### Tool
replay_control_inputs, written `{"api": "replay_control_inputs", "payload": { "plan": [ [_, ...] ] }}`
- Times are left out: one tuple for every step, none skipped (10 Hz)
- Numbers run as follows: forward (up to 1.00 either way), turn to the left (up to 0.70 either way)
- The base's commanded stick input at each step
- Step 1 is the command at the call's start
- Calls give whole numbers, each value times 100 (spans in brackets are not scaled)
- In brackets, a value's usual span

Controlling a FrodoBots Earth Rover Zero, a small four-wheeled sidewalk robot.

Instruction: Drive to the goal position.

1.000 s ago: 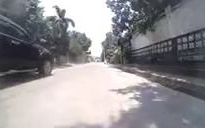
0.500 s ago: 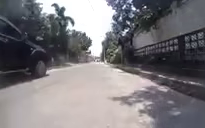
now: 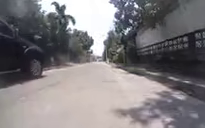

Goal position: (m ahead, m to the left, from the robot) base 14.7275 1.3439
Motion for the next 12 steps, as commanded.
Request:
{"api": "replay_control_inputs", "payload": {
  "plan": [
    [85, 0],
    [85, 0],
    [85, 0],
    [85, -2],
    [85, -2],
    [85, -2],
    [85, -2],
    [85, -2],
    [85, -2],
    [85, -2],
    [85, -12],
    [85, -27]
  ]
}}
